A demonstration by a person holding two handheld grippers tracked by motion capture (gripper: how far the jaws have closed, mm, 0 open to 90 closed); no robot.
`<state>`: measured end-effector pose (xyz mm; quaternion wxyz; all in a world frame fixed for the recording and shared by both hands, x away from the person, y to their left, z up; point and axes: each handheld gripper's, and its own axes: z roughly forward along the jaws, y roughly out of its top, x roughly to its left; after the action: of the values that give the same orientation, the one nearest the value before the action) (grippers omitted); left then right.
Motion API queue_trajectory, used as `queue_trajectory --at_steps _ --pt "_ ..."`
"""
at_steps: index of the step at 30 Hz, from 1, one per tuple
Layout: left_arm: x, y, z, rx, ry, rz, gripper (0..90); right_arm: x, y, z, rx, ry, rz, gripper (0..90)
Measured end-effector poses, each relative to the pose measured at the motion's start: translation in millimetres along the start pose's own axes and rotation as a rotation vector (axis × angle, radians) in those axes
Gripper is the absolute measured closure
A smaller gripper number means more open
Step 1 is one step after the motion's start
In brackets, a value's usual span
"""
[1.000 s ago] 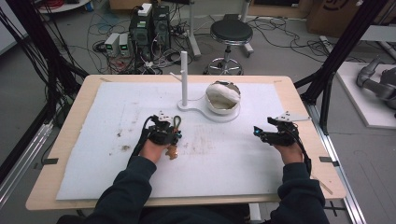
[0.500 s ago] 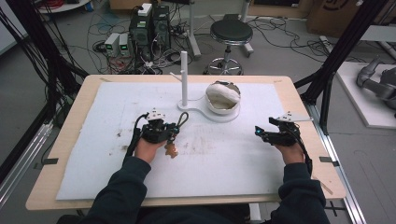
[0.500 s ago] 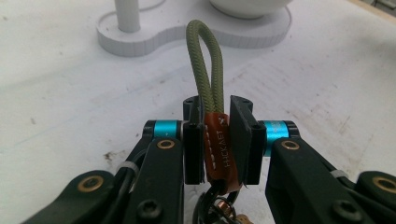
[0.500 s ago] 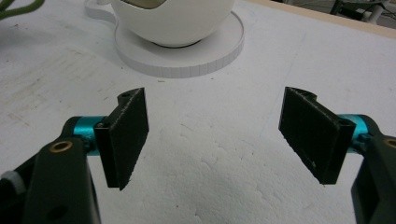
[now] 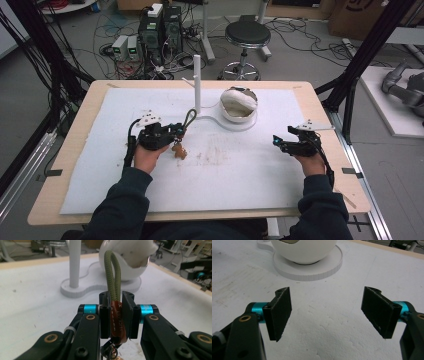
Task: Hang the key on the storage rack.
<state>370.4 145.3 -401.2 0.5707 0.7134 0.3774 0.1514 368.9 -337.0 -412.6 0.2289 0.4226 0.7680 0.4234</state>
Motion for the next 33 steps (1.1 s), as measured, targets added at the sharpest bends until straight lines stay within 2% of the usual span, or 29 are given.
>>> queue_trajectory --at_steps 3,12,17,23,29,31,33 --pt "0.5 10.6 -7.7 -0.047 -0.014 -0.006 78.0 0.2 0.1 -0.5 -0.001 -0.001 -0.002 24.8" --pt "0.2 33.6 -14.8 -0.112 -0.018 0.013 78.8 0.3 0.0 -0.5 0.000 0.000 -0.002 24.9" --pt "-1.2 39.9 -13.0 -0.127 -0.017 0.026 79.1 0.0 -0.1 -0.4 -0.002 -0.001 -0.003 24.9" --pt "1.3 48.8 -10.2 -0.144 -0.009 0.020 79.3 0.6 -0.1 0.3 0.004 -0.002 -0.005 24.9" --pt "3.1 70.6 -4.2 -0.168 -0.031 0.022 79.4 0.3 -0.4 0.4 0.003 -0.001 -0.002 24.9" --pt "5.4 76.4 0.5 -0.169 -0.042 0.009 79.3 0.3 -0.5 0.7 0.003 -0.001 -0.003 24.9" --pt "7.2 81.4 5.3 -0.163 -0.036 0.003 79.3 0.8 -0.6 0.7 0.005 0.001 -0.001 24.9"
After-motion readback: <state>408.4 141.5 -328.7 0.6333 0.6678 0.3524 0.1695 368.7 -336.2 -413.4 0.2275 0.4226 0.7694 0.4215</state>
